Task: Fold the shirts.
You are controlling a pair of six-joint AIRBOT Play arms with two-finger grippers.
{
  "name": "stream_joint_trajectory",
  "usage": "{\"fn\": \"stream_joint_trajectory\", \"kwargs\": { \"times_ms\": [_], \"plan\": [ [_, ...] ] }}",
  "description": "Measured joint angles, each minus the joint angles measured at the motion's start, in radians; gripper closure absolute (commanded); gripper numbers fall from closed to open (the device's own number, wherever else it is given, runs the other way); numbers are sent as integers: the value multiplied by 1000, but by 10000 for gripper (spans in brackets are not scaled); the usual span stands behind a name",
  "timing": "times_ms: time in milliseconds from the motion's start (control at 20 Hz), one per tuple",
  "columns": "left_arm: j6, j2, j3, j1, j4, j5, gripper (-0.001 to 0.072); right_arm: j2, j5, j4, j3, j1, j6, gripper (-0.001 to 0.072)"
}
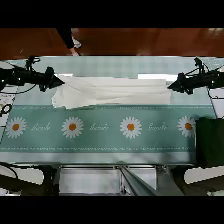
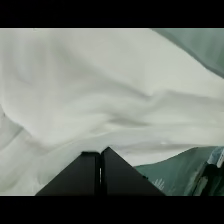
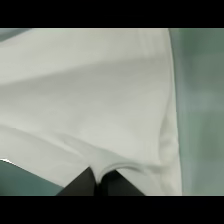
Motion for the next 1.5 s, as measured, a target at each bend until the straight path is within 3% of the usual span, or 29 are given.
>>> {"fn": "stream_joint_trajectory", "kwargs": {
  "times_ms": [250, 550, 600, 650, 700, 950, 1150, 1300, 1500],
  "plan": [
    [-50, -172, 212, -14, -7, -7, 691, -98, -11, 22, 108, 6, 18, 691],
    [-51, -275, 303, -29, -7, -2, 689, -160, -50, 50, 137, 25, 22, 667],
    [-50, -284, 308, -32, -7, -1, 626, -165, -58, 53, 139, 31, 23, 502],
    [-49, -290, 312, -34, -7, -1, 381, -169, -70, 55, 140, 38, 24, 293],
    [-47, -294, 316, -37, -7, -1, 199, -173, -80, 57, 141, 42, 27, 298],
    [-59, -286, 410, 8, 12, -136, 199, -132, -5, 56, 172, -23, 42, 298],
    [-77, -150, 406, 63, 156, -222, 199, -16, 103, -25, 185, -156, 43, 298],
    [-67, 42, 243, 77, 270, -169, 199, 84, 110, -97, 121, -246, 30, 298],
    [-37, 340, -148, 75, 311, 25, 199, 148, 5, -99, -78, -301, -3, 295]
  ]
}}
